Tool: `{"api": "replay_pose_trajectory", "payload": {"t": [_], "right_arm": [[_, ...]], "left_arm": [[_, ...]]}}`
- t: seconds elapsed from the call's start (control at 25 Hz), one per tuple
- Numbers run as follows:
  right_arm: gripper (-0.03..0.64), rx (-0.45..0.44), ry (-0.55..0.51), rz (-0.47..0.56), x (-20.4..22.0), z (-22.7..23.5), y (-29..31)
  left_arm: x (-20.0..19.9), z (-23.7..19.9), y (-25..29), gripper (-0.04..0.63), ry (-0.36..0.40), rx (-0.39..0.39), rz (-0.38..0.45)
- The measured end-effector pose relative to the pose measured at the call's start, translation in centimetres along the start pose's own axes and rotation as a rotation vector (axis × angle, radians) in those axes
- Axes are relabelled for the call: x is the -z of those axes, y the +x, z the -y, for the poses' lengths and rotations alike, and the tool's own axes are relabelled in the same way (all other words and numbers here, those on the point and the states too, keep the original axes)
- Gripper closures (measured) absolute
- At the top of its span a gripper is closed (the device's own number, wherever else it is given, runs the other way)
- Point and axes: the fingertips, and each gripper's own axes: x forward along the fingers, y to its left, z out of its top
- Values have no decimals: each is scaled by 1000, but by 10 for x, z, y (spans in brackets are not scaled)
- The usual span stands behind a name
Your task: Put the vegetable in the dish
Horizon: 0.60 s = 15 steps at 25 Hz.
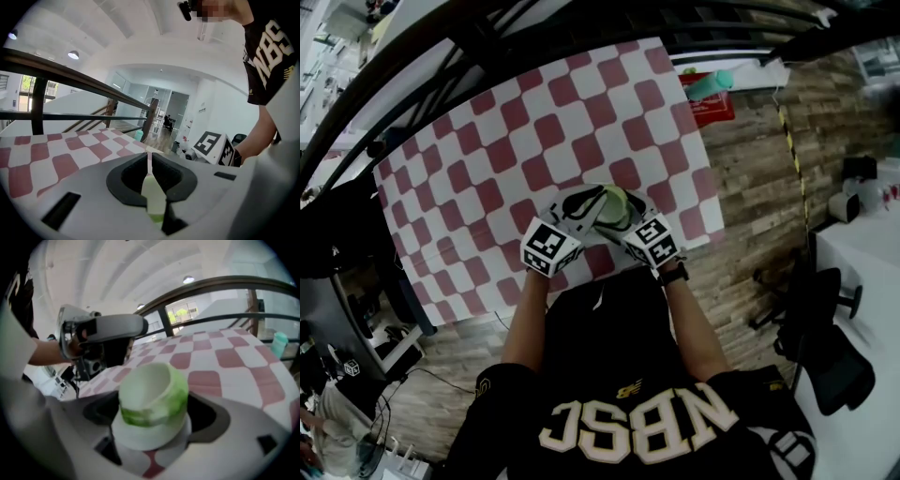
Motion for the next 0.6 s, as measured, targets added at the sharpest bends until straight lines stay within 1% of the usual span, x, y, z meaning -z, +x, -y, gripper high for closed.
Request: {"api": "replay_pose_trajectory", "payload": {"t": [0.04, 0.12, 0.24, 0.28, 0.36, 0.44, 0.48, 0.52, 0.56, 0.6], "right_arm": [[144, -3, 9, -12, -1, 1, 0], [147, -8, 11, -24, -1, 1, -1], [152, -35, 23, 4, -5, -4, -6], [153, -57, 52, 25, -7, -6, -9], [156, -107, 143, 64, -11, -8, -13], [166, -142, 234, 83, -11, -8, -16], [176, -146, 264, 84, -10, -7, -19], [179, -139, 270, 77, -10, -6, -21], [179, -119, 249, 60, -10, -4, -25], [179, -89, 202, 33, -10, -3, -28]], "left_arm": [[2, -1, -3, 549, -2, -9, -2], [6, -5, -12, 549, -33, -42, 2], [16, -16, -27, 548, -93, -101, -2], [21, -21, -32, 548, -113, -122, -14], [34, -30, -43, 548, -149, -154, -41], [43, -35, -54, 542, -179, -163, -53], [46, -36, -59, 526, -189, -159, -56], [48, -35, -62, 509, -192, -151, -60], [49, -34, -65, 497, -190, -143, -66], [51, -32, -66, 494, -185, -137, -75]]}}
